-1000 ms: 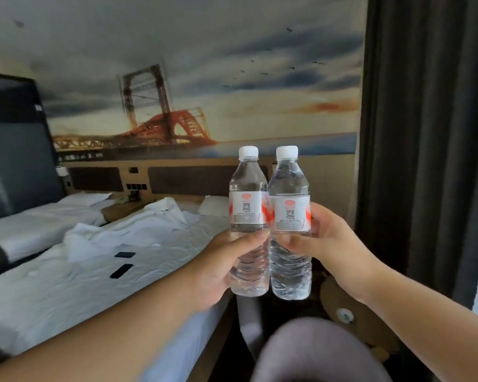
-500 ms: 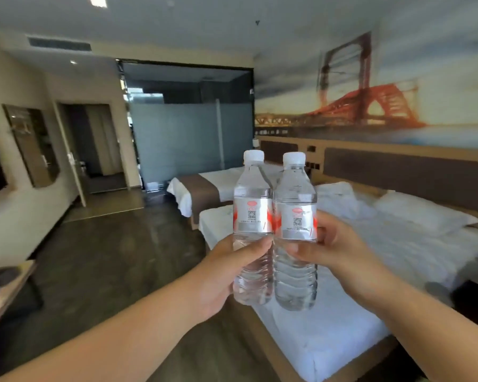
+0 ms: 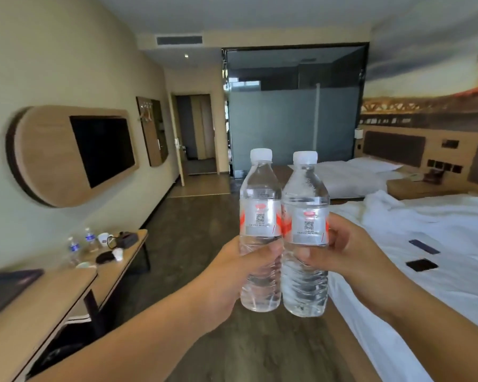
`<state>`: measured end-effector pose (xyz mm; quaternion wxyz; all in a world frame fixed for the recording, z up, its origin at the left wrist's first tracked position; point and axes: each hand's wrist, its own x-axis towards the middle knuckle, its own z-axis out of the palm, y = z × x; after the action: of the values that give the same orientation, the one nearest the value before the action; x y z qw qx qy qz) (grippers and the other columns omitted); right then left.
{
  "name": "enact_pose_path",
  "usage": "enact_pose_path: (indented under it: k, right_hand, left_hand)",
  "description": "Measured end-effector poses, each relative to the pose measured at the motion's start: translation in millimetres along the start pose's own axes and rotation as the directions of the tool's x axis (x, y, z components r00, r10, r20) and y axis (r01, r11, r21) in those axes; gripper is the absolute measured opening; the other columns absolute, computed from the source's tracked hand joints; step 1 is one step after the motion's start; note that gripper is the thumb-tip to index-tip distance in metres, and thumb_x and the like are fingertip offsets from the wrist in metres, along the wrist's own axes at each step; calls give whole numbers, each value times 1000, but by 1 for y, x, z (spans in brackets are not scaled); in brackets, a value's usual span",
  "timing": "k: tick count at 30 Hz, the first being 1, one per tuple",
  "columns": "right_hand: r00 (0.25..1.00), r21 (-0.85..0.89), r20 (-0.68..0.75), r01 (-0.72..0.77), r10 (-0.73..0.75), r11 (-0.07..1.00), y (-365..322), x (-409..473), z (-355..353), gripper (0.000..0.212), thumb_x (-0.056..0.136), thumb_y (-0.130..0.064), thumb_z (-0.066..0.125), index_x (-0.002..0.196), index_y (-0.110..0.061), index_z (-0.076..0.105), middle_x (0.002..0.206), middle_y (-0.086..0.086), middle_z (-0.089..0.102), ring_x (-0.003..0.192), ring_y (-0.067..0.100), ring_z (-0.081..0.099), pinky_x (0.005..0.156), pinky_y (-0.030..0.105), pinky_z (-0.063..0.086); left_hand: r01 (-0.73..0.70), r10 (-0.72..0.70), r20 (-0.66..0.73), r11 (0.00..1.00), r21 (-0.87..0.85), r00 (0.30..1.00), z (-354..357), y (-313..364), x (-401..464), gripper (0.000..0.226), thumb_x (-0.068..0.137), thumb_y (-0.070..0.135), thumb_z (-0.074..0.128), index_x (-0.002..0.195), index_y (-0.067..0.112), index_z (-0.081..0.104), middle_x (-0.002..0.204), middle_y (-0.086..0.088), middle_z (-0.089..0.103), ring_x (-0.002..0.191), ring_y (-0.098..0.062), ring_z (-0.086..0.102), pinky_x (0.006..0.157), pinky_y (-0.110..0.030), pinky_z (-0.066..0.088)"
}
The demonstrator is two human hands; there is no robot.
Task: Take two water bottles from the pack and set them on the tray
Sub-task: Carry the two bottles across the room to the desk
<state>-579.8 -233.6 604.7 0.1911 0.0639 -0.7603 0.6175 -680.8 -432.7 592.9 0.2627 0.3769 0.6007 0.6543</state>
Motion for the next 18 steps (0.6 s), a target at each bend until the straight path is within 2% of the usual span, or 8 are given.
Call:
enact_pose_path:
  k: [4,6,8,10,12,13,15,18]
  right_hand:
    - [998,-19,62,-23,24,1000,46,69,13,56,74,-26,91,125,-33,68,120,-7,78,109,15,75,93,40,59]
    - [994,-8,109,-12,13,1000,66,104,19,58,67,-36,95,118,-47,69,117,-15,77,107,8,75,90,34,61]
    - [983,34,182,0,-6,999,85,138,25,54,62,-45,90,110,-57,68,115,-22,77,103,1,75,83,25,62]
    - [958,86,284,16,-40,996,99,176,32,51,65,-49,90,110,-59,67,117,-23,76,105,-1,74,76,16,61]
    - [930,104,361,26,-62,994,107,210,37,57,65,-55,89,117,-57,65,124,-21,73,112,0,71,79,17,60]
    - [911,119,405,25,-71,993,109,225,39,60,64,-58,88,119,-56,64,126,-21,72,114,1,70,83,21,59]
    - [871,160,484,11,-88,987,113,257,48,61,64,-57,88,120,-54,64,127,-19,72,116,3,69,89,26,55]
    - [818,202,562,7,-122,979,119,294,62,57,68,-48,88,120,-52,66,127,-17,73,116,4,70,80,21,58]
  left_hand:
    - [-27,27,-37,999,21,999,-51,-28,29,34,108,32,58,140,24,61,143,-5,65,131,-25,62,110,-45,46]
    - [-18,22,-98,999,34,995,-72,-36,42,34,107,34,59,140,26,62,143,-4,65,131,-24,62,108,-44,47]
    - [-9,15,-181,999,33,983,-90,-43,52,35,105,35,62,139,30,62,141,-2,67,129,-24,63,109,-48,43]
    - [-10,15,-268,1000,19,963,-108,-45,62,32,104,34,64,136,34,64,138,0,69,127,-21,65,105,-42,48]
    - [2,4,-351,1000,18,937,-121,-41,73,29,102,33,66,131,37,68,134,2,72,123,-18,68,98,-32,56]
    - [6,1,-395,1000,16,918,-128,-39,78,30,102,33,67,132,34,68,134,1,72,123,-20,68,99,-35,55]
    - [19,-10,-484,1000,14,875,-141,-37,85,40,99,36,70,138,27,63,136,-3,70,127,-26,66,110,-51,45]
    - [45,-33,-597,999,5,801,-159,-34,92,50,95,36,73,142,24,60,135,-5,71,126,-30,65,115,-60,38]
